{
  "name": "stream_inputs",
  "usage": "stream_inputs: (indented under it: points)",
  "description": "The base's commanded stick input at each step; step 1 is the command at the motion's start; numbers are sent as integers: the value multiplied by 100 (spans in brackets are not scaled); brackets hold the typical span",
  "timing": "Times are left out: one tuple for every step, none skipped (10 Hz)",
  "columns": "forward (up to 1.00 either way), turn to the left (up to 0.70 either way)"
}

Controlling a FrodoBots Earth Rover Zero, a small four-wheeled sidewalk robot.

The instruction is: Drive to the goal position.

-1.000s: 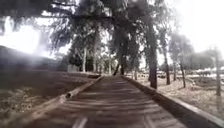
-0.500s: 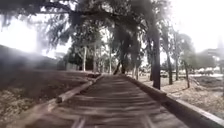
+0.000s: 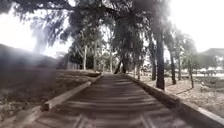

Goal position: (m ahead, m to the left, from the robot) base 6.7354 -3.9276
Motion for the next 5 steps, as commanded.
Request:
stream_inputs:
  points:
    - [85, -32]
    - [85, -18]
    - [85, -3]
    - [85, 0]
    - [85, 0]
